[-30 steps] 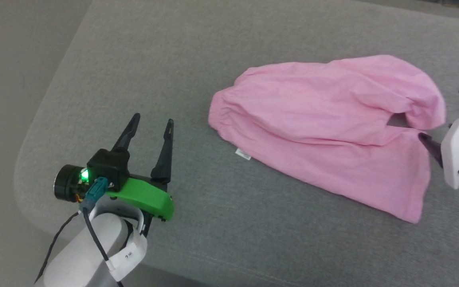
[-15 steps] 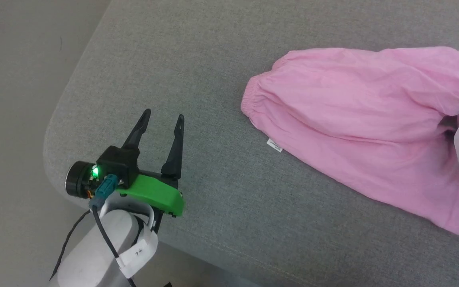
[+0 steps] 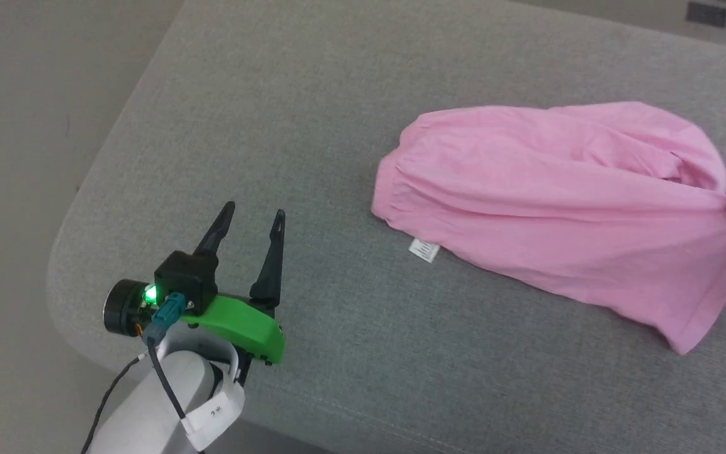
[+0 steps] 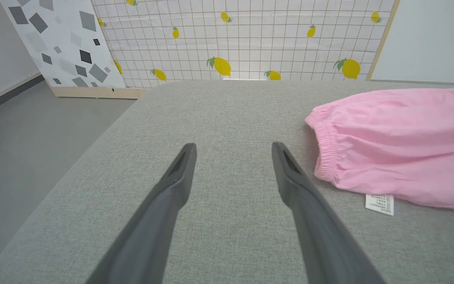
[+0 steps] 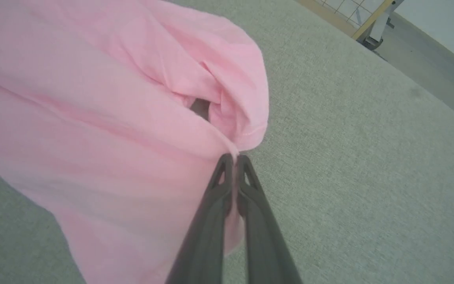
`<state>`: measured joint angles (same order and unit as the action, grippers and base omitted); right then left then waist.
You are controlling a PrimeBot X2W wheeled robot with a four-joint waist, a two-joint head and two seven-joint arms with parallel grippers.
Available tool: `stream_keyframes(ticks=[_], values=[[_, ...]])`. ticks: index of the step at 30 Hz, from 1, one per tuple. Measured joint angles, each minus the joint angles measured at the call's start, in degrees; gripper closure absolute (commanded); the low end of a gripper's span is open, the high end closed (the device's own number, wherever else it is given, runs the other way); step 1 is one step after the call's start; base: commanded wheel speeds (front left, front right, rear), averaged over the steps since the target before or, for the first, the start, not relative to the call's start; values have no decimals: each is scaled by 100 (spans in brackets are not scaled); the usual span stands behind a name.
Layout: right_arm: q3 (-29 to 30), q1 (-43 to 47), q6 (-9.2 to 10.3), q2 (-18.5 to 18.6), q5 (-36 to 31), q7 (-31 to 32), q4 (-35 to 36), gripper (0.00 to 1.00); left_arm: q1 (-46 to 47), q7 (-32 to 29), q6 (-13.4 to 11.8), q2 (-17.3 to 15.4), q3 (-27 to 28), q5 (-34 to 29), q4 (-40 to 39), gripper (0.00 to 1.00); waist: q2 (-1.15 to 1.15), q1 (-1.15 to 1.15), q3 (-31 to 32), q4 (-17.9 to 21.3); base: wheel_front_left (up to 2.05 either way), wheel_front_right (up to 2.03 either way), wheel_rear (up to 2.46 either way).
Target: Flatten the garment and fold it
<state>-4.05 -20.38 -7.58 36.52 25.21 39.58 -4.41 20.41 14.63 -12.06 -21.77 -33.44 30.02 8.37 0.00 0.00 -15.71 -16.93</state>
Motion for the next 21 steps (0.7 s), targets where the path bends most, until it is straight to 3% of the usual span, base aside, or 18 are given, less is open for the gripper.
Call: stream_keyframes(ticks=[6,11,14,21], values=[[790,829,0,-77,-2,452,936,100,-81,-42,-2,-34,-18,31,-71,0,0,0,203,162,0,0,0],[1146,980,0,-130,-81,835,1326,100,-139,-52,-3,-66,-38,41,-158,0,0,0,160,192,0,0,0],[1140,631,0,-66,-136,1279,1055,100,-121,-77,26,-59,-77,40,-218,0,0,0,15,133,0,0,0],[883,-598,-1,174,-513,1472,-80,100,82,-75,77,92,-125,36,-199,0,0,0,-309,-113,0,0,0]])
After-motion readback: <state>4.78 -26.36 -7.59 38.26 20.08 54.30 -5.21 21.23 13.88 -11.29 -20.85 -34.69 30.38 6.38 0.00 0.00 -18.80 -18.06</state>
